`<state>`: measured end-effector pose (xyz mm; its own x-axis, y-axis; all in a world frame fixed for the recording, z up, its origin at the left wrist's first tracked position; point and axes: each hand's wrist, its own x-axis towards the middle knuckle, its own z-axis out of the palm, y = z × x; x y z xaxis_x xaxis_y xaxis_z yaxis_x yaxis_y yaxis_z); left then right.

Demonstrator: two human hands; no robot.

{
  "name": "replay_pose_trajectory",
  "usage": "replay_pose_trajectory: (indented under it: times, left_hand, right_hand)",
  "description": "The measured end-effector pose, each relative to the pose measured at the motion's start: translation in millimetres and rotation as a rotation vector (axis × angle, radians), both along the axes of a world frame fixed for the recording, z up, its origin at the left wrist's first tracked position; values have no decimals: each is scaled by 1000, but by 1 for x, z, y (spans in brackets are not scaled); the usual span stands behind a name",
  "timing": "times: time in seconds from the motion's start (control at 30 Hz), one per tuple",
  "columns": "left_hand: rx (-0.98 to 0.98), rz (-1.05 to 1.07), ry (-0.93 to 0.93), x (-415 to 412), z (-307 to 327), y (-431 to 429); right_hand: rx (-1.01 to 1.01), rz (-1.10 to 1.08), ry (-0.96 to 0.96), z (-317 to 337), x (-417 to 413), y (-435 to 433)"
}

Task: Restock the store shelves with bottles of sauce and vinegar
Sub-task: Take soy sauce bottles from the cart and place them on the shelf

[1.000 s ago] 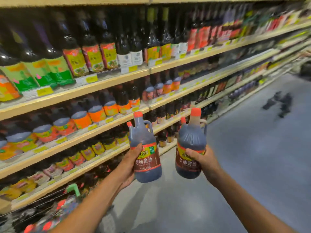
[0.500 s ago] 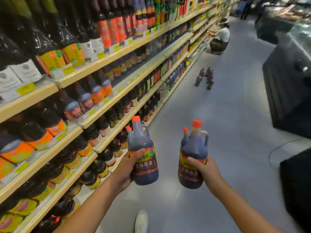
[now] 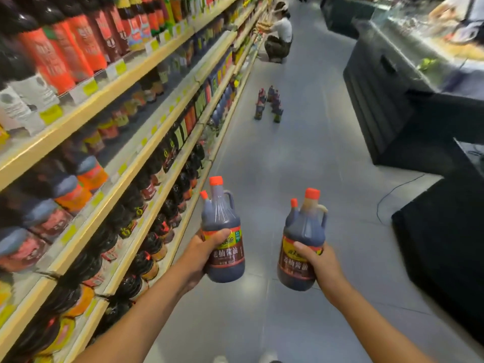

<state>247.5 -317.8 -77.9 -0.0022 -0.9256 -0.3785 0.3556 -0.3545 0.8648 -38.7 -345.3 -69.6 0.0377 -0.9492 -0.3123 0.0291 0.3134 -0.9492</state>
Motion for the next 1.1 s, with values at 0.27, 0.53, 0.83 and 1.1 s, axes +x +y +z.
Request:
replay_pose_trajectory:
  times: [0.27,0.53,0.83,1.1]
  left_hand:
    - [1,-89,-28,-29,-11,-112]
    - [-17,-104,-50,-59,-6,-234]
    - [-29,31,-48,-49,-5,-325]
    - [-46,172,-71,8,-10,-385]
  right_hand:
    - [7,-95,-9,-7,-28,-89]
    - [-2,-76,0,-9,-63,-216]
    - [-19,33,-16,-1,-53,-338]
    - [-11,154,22,-3,13,-432]
